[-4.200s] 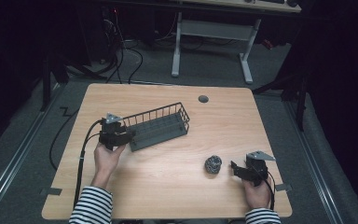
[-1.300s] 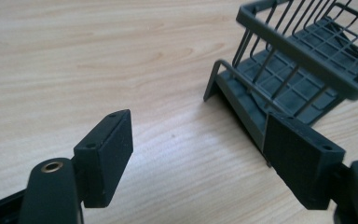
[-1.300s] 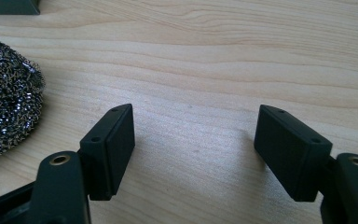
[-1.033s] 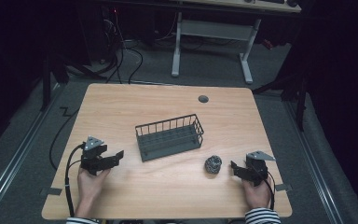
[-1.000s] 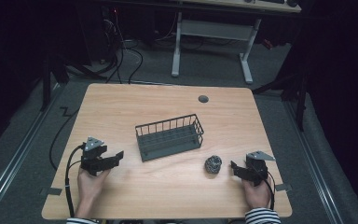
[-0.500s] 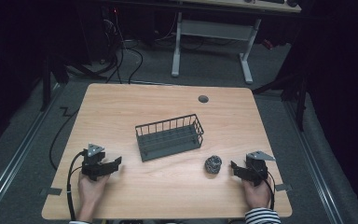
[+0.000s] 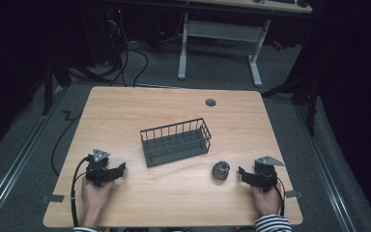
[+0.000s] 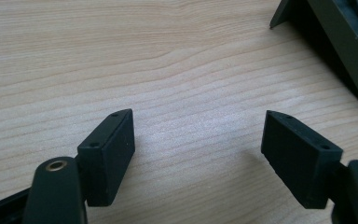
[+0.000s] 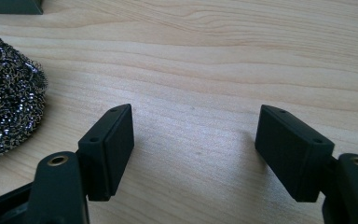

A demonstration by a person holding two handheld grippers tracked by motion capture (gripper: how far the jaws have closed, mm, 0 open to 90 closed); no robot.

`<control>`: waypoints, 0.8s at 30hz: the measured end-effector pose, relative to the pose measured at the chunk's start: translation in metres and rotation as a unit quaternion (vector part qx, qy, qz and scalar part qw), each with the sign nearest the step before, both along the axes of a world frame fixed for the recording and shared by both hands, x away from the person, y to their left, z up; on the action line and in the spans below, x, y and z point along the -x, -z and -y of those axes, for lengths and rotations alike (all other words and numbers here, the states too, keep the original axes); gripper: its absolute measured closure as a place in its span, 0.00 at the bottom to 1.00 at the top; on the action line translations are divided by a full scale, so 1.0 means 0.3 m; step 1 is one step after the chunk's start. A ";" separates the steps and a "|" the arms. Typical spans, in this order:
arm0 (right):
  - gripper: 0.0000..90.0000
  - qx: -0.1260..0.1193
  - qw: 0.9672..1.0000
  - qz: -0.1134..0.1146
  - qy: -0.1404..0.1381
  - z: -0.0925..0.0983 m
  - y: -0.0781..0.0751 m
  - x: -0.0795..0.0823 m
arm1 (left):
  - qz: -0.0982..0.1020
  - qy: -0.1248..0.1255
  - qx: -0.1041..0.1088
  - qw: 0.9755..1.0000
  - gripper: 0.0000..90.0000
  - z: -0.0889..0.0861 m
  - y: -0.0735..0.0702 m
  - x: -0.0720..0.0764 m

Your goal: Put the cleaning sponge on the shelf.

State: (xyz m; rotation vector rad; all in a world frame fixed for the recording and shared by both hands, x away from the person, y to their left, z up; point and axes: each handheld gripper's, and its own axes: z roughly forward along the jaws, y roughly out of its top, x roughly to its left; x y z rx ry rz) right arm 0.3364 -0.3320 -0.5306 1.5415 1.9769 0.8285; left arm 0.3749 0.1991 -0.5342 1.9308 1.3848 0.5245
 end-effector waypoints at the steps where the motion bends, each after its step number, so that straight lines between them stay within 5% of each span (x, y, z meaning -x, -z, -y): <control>1: 0.31 0.000 1.000 0.001 0.000 0.000 0.000 0.000 | 0.001 0.001 -0.005 1.000 0.30 0.001 0.001 0.000; 14: 0.30 0.003 1.000 -0.008 -0.006 -0.002 -0.005 0.001 | 0.014 -0.003 -0.027 1.000 0.28 0.012 0.009 0.006; 24: 0.29 -0.016 0.998 -0.005 -0.053 -0.033 -0.027 0.053 | 0.013 -0.003 -0.027 1.000 0.28 0.012 0.009 0.006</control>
